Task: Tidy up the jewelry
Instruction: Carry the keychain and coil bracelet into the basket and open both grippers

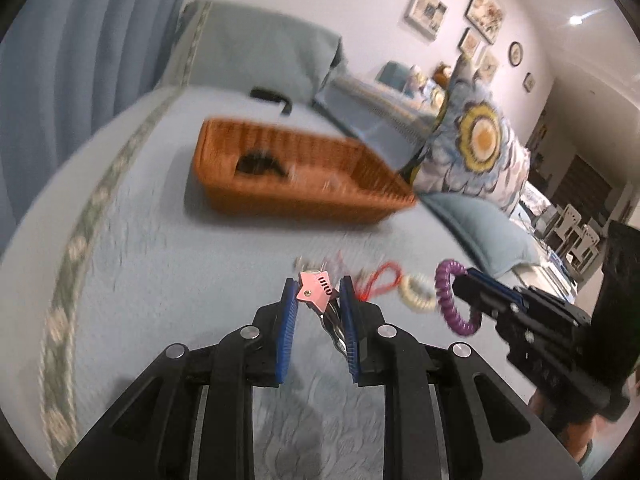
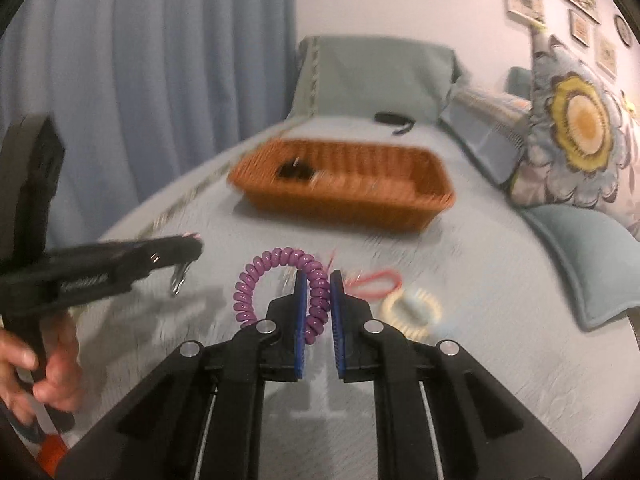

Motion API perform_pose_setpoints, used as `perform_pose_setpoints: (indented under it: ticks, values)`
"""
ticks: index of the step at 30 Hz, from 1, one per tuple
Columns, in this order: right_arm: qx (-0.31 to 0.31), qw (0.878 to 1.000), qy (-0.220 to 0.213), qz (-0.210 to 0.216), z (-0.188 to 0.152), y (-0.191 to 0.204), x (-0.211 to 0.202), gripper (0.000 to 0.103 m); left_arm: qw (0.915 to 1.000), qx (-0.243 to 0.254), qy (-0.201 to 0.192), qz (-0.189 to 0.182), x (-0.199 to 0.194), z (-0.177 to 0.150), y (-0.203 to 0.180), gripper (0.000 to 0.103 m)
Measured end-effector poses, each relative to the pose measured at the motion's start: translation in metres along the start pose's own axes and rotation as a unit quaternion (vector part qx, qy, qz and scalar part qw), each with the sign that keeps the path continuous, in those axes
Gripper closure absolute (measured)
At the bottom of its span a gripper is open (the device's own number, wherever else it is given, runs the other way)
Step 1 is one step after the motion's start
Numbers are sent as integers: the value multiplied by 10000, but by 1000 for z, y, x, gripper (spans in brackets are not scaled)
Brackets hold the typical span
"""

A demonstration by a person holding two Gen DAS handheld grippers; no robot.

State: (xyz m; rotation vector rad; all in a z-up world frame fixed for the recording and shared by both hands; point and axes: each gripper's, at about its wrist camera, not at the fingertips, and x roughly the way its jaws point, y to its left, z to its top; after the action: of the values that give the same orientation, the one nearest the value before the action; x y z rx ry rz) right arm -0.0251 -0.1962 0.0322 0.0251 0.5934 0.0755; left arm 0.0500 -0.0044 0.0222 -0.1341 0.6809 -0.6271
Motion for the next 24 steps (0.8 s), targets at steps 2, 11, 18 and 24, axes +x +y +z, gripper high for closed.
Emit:
perform_pose_setpoints:
  ticks: [2,11,18,24]
  values:
    - [56,9998,-164,-57,28,-11,3,94,9998,126,-144,17,-1,18,-6,83]
    - [485,9987,-60,-121,122,-62,79,94,9971,442,-625,56,45,107,-22,83]
    - [748,9932,883,-135,129,-86,176,94,9991,251,-226,251,124,128,-3,83]
    - [739,9866,1442,-197,109,-88,214,94,9993,184,121,306,158,115,6,83]
